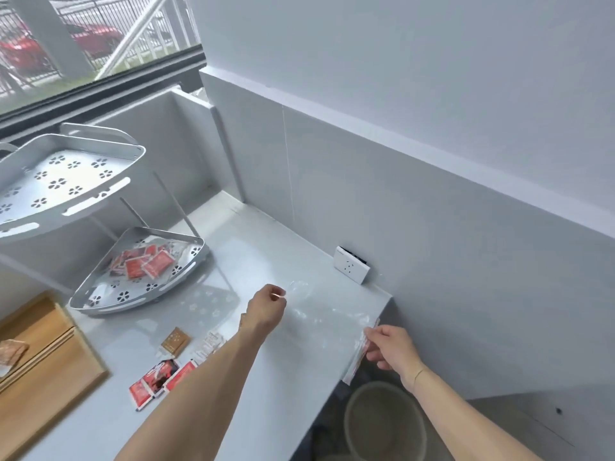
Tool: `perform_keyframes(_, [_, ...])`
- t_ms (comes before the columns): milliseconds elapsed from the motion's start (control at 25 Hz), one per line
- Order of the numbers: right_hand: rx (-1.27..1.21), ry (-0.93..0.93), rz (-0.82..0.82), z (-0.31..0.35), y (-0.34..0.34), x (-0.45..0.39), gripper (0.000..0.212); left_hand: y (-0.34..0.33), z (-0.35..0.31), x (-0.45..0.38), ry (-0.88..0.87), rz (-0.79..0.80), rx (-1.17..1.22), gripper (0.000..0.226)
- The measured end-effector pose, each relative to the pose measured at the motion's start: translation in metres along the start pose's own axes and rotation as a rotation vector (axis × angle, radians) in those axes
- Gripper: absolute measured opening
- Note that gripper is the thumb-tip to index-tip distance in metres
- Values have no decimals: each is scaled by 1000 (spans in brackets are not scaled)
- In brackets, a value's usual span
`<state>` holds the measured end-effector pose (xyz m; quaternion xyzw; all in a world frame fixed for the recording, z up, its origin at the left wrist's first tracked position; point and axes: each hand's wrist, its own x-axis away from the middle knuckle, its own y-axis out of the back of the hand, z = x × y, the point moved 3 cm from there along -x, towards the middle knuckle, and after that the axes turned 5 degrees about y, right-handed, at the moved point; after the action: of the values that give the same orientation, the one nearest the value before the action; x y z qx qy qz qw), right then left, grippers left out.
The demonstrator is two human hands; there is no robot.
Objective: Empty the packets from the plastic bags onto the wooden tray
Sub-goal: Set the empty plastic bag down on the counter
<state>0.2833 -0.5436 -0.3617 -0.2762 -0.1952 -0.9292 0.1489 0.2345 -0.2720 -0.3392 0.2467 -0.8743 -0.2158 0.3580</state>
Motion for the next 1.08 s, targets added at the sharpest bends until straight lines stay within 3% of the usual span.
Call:
perform_keyframes(320, [-18, -67, -94, -13, -1, -20, 21, -39, -27, -23, -73, 66, -189, 49])
perform_keyframes(760, [379, -12, -131, 9, 4, -28, 30, -41, -27, -31, -234, -48, -504, 69])
perform_keyframes(960, [632, 154, -310, 34, 11, -18, 39, -19, -21, -27, -256, -110, -470, 63])
perform_keyframes(1080, [764, 354, -263, 50, 3, -21, 37, 0, -7, -14, -251, -139, -381, 58])
